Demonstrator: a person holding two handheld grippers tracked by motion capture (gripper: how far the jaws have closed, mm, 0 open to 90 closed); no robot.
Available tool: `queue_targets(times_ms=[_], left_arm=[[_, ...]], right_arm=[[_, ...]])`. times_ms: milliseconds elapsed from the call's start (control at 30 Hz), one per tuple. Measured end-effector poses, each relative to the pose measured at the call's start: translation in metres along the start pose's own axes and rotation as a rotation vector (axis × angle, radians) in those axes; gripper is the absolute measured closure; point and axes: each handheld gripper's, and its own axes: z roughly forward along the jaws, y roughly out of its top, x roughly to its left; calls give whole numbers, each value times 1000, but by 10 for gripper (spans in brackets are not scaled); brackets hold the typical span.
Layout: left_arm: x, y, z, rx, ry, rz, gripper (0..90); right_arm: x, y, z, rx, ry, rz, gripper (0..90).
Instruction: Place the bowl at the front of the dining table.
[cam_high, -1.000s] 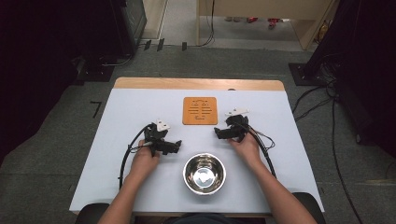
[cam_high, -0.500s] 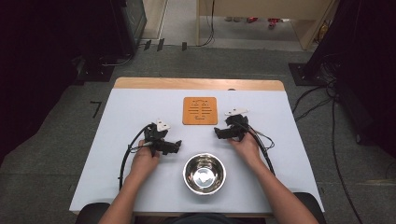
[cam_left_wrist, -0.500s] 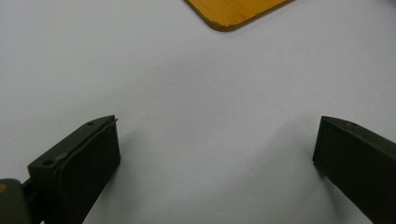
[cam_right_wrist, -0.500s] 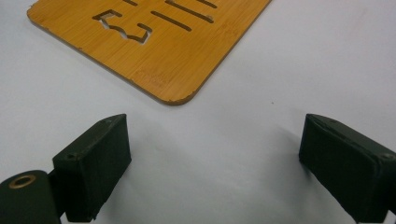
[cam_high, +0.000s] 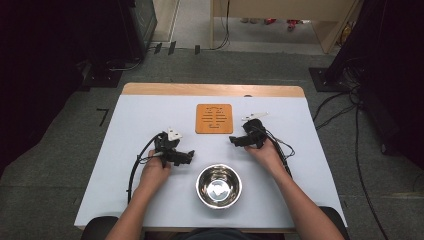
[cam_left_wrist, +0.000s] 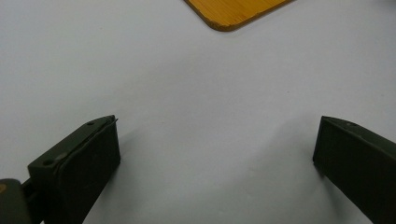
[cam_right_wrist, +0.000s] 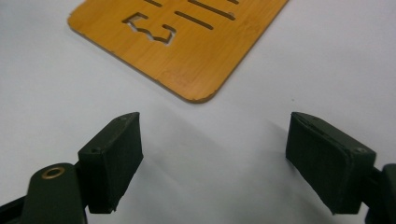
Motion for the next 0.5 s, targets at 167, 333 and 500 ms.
queue_targets(times_ms=[167, 333, 500], left_arm=[[0, 0, 0, 0, 0, 0, 4], [0, 0, 0, 0, 0, 0, 4], [0, 0, 0, -1, 1, 0, 4]], right_arm=[[0, 2, -4, -12, 63, 17, 188], [2, 4, -9, -12, 105, -3, 176], [9, 4, -14, -6, 126, -38, 184]])
